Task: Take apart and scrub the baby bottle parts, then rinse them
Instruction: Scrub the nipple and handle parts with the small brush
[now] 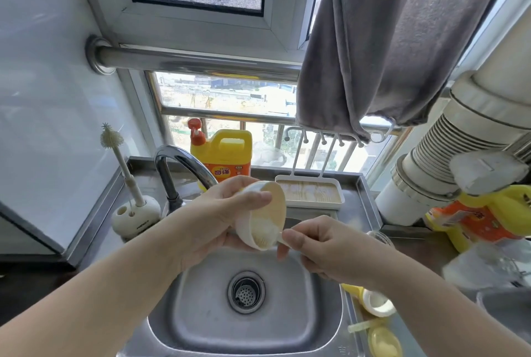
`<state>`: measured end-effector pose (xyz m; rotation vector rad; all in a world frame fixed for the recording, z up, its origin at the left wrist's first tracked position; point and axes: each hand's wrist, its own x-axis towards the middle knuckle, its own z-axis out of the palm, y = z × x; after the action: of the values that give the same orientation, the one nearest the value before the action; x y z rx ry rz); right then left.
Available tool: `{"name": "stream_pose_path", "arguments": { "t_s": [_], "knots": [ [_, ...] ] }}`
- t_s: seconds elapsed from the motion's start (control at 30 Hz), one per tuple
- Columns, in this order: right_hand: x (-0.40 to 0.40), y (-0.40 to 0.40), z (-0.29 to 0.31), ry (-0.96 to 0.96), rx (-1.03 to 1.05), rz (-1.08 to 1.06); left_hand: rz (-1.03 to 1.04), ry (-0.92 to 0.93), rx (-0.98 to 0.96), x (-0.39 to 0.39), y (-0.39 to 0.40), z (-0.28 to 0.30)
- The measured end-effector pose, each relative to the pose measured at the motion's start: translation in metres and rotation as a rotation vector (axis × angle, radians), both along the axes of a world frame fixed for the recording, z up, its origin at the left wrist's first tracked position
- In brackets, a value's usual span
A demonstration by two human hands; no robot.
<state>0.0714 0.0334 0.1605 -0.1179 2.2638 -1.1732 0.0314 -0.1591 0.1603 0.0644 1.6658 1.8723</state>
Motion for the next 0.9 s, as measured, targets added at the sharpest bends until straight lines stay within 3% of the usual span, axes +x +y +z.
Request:
{"name": "stream_pose_path", "arguments": {
  "t_s": [0.1, 0.2, 0.27, 0.3, 0.4, 0.57, 0.63, 0.67, 0.73, 0.83, 0.9],
  "knots": [
    [0.000, 0.004, 0.006, 0.273, 0.373, 0.038, 0.037, 0.052, -0.074, 0.002, 0.003, -0.007],
    [-0.001, 0.011, 0.003, 0.804, 0.908, 0.072, 0.035, 0.040, -0.070, 0.002, 0.006, -0.013],
    [-0.002, 0.009, -0.001, 1.000, 0.928, 0.023, 0.034, 0.038, -0.021, 0.001, 0.007, -0.011],
    [-0.003, 0.008, -0.004, 0.955, 0.854, 0.003, 0.035, 0.054, -0.008, 0.000, 0.007, -0.009],
    [-0.004, 0.006, -0.013, 0.505, 0.490, 0.010, 0.061, 0.139, 0.016, -0.002, 0.006, -0.010],
    [0.003, -0.001, -0.009, -0.043, -0.202, -0.078, 0.082, 0.277, 0.108, -0.004, 0.000, -0.020],
    [0.008, -0.006, -0.009, -0.147, -0.346, -0.121, 0.079, 0.319, 0.110, -0.004, -0.002, -0.020],
    [0.009, -0.008, -0.011, -0.119, -0.318, -0.108, 0.087, 0.338, 0.107, -0.004, -0.003, -0.020],
    [0.005, -0.006, -0.013, 0.122, -0.030, -0.046, 0.111, 0.349, 0.092, -0.004, -0.004, -0.021],
    [-0.005, 0.006, -0.015, 0.735, 0.562, -0.045, 0.093, 0.328, 0.069, -0.006, -0.004, -0.020],
    [-0.008, 0.008, -0.011, 0.994, 0.751, -0.077, 0.081, 0.334, 0.049, -0.007, -0.003, -0.018]
  ]
}}
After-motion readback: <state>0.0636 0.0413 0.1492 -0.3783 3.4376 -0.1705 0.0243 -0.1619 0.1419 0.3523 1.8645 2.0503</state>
